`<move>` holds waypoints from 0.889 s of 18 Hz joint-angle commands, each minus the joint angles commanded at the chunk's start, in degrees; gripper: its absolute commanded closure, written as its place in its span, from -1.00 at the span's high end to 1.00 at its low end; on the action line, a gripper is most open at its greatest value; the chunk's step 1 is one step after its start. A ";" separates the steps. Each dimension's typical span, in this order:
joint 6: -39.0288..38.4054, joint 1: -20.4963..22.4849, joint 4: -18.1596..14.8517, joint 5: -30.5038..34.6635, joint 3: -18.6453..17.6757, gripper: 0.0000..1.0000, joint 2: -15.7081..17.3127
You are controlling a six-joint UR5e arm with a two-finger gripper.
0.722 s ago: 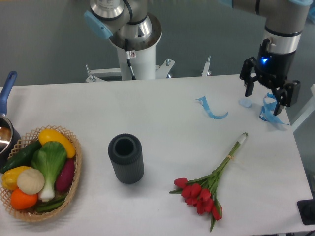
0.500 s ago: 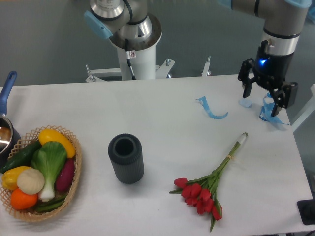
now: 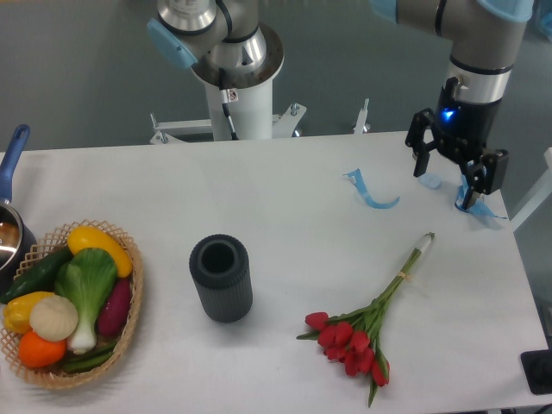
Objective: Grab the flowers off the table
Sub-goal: 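Move the open gripper from its start pose toward the red tulip bouquet, then lower the open gripper over the green tulip stems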
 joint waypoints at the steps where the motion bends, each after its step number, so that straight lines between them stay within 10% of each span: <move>1: -1.86 -0.09 -0.09 0.08 0.09 1.00 -0.09; 16: -9.50 -4.57 4.65 0.16 -0.79 1.00 -10.37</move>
